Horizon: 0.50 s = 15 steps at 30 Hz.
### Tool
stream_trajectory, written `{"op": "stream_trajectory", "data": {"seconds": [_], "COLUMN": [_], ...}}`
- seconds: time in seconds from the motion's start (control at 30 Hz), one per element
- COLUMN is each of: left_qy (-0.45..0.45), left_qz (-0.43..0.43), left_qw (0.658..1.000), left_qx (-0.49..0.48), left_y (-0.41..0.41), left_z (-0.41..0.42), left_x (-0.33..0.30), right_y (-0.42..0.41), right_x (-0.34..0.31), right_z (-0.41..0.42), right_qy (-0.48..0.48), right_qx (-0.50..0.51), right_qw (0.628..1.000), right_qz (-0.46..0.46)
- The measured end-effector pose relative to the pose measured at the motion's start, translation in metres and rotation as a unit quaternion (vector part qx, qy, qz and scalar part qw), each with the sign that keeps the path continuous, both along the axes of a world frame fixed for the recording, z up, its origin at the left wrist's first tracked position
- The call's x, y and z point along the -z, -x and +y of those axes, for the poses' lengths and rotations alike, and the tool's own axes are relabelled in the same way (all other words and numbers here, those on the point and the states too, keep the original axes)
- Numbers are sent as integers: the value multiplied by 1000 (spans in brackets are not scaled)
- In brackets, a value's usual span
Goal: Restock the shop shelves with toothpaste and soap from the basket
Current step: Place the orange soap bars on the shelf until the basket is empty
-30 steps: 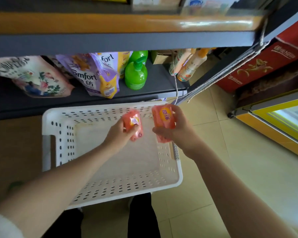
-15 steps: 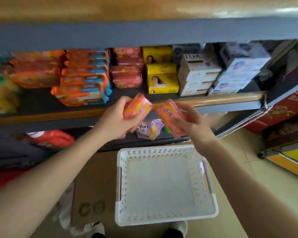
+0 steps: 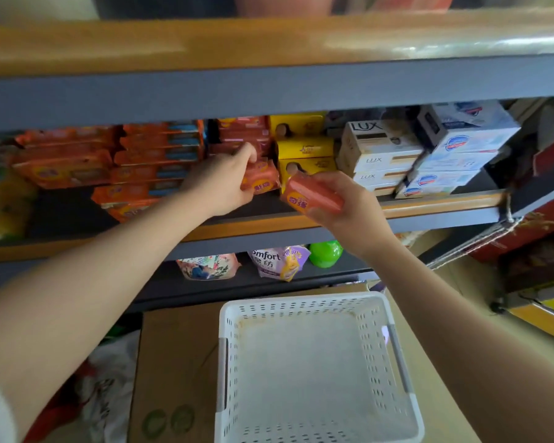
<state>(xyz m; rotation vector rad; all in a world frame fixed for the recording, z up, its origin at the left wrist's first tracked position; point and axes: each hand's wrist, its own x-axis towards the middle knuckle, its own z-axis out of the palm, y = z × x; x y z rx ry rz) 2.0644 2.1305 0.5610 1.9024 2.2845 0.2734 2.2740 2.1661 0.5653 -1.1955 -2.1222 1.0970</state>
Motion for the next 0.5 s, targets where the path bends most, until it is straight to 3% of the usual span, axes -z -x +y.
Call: {"op": "stream_trajectory", "data": {"seconds": [0.17,0.37,0.5], "left_qy": [-17,-30,-19], "left_qz": [-162,-101,-92], "left_qw": [984,994,995], "left_qx": [75,-5,31], "left_y": [4,4,4], "left_z": [-15,-10,-14], "left_x": [-14,-18,-16], "right_y": [-5,-1,-3], "right_x": [9,3,1], "right_z": [5,16,23], "right_qy": [36,-21,-45], "right_qx": [12,-47,-54], "right_qw": [999,996,993], "right_qz": [-8,-77,-94]}}
